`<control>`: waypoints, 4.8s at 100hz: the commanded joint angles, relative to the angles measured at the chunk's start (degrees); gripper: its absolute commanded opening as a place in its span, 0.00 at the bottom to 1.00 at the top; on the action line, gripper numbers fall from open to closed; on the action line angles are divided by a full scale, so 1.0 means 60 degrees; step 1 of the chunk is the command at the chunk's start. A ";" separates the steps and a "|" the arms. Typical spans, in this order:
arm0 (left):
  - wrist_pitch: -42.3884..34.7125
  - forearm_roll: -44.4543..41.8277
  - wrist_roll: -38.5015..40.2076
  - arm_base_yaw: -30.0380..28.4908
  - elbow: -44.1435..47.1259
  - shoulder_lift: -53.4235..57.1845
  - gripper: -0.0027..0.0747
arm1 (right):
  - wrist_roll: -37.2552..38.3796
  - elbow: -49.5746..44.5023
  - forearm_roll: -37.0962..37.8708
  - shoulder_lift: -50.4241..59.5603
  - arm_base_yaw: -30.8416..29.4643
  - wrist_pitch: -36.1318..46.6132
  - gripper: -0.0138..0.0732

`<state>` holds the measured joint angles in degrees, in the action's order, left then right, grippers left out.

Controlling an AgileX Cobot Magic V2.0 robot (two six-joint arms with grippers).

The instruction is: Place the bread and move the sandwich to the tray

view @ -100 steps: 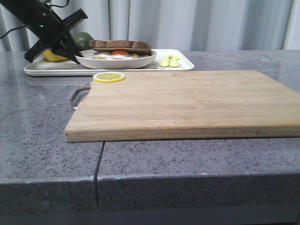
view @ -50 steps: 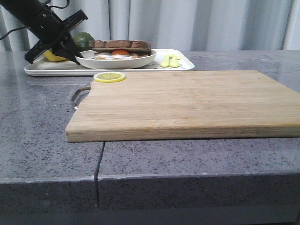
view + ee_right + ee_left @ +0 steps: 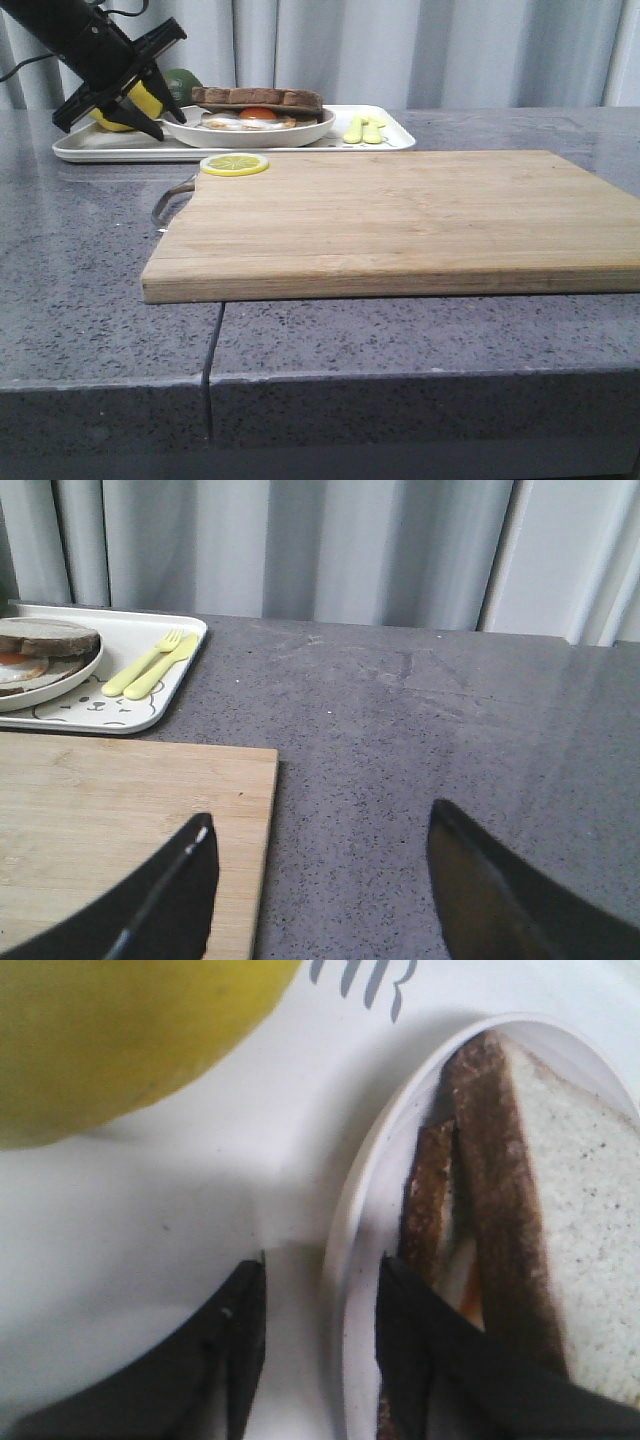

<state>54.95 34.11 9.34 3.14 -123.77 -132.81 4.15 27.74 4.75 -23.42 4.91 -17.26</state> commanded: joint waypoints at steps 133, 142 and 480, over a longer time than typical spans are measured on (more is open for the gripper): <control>0.2768 -0.3858 -0.0798 0.1429 -0.3217 0.4960 0.42 | 0.0042 0.0251 0.0122 -0.0043 -0.0056 0.0738 0.68; 0.2768 -0.4882 -0.0798 0.2132 -0.3103 0.5339 0.42 | 0.0042 0.0251 0.0122 -0.0043 -0.0056 0.0738 0.68; -0.7533 -0.6492 -0.1949 0.0770 1.9039 2.2236 0.01 | 0.0042 0.0251 0.0114 -0.0043 -0.0056 0.0678 0.08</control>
<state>13.86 -6.34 -1.06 9.90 -10.14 -1.27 4.15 27.74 4.75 -23.42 4.91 -17.36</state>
